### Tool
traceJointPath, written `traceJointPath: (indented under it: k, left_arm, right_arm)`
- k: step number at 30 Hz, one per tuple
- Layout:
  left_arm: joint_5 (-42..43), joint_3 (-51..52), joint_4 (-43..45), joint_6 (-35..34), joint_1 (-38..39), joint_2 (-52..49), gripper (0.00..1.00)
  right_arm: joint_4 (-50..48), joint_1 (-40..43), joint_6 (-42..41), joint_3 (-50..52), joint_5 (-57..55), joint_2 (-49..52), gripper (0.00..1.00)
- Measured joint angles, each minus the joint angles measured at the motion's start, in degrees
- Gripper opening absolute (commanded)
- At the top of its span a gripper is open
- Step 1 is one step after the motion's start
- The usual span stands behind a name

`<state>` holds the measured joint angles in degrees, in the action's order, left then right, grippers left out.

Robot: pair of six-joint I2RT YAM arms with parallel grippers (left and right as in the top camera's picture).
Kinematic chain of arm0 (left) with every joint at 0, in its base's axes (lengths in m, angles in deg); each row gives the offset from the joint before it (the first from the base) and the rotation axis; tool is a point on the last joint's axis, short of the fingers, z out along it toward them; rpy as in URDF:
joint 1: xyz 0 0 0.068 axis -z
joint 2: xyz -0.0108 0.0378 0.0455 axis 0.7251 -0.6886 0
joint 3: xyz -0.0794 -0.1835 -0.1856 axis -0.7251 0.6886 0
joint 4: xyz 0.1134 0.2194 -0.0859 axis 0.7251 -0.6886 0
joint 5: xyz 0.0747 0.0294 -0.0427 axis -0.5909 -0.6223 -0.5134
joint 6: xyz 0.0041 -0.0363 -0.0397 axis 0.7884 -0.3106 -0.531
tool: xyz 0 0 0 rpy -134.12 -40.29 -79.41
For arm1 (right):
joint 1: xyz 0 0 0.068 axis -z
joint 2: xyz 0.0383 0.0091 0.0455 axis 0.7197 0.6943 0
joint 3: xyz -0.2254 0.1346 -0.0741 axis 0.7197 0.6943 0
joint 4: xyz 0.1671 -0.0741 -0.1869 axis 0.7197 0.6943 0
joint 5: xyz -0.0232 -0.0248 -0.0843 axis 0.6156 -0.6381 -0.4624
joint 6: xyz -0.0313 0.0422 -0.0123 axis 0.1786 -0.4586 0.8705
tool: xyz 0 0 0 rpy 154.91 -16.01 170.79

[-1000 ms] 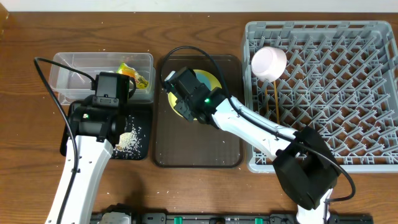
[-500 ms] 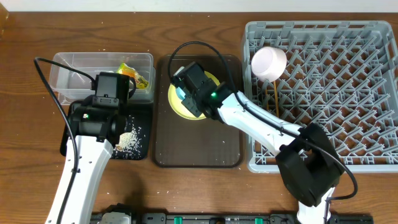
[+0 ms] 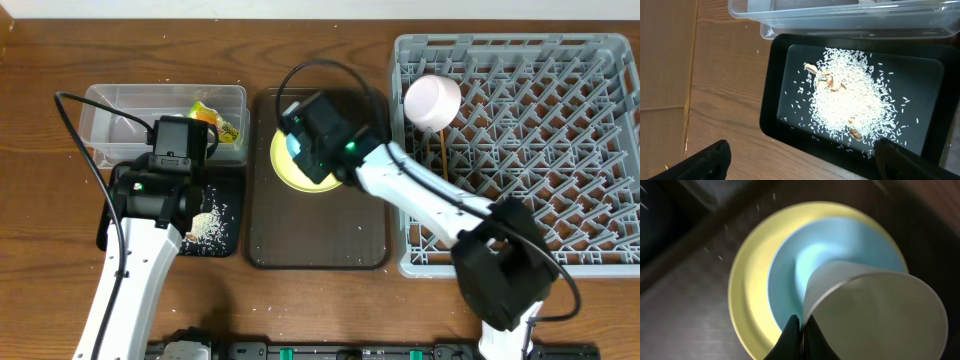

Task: Sort waste into correct bins and load items into the dishwasher rack
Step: 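Grasp the white cup with the right gripper and lift it, then place the white cup upside down in the grey rack and release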

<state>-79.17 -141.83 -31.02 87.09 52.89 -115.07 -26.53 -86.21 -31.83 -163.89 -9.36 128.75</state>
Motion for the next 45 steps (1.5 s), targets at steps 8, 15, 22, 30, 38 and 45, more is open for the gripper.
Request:
traceJointPath:
  k: [8, 15, 22, 30, 38, 45]
  left_arm:
    - [0.00, 0.00, 0.02, 0.00, 0.00, 0.00, 0.94]
    - [0.00, 0.00, 0.02, 0.00, 0.00, 0.00, 0.94]
    - [0.00, 0.00, 0.02, 0.00, 0.00, 0.00, 0.94]
    - [0.00, 0.00, 0.02, 0.00, 0.00, 0.00, 0.94]
    - [0.00, 0.00, 0.02, 0.00, 0.00, 0.00, 0.94]
    - [0.00, 0.00, 0.02, 0.00, 0.00, 0.00, 0.94]
  right_arm:
    - [4.83, 13.62, -5.75, -2.45, 19.26, -14.25, 0.01]
    - [16.22, 27.65, -6.88, -3.10, 36.20, -17.31, 0.01]
    - [17.46, 35.08, -4.24, 2.25, 48.59, -13.92, 0.01]
    - [12.92, 37.33, -2.99, 10.56, 53.02, -13.07, 0.01]
    - [3.93, 37.38, -2.10, 17.86, 57.94, -13.07, 0.01]
    - [1.79, 38.69, -0.46, 21.77, 61.70, -13.42, 0.01]
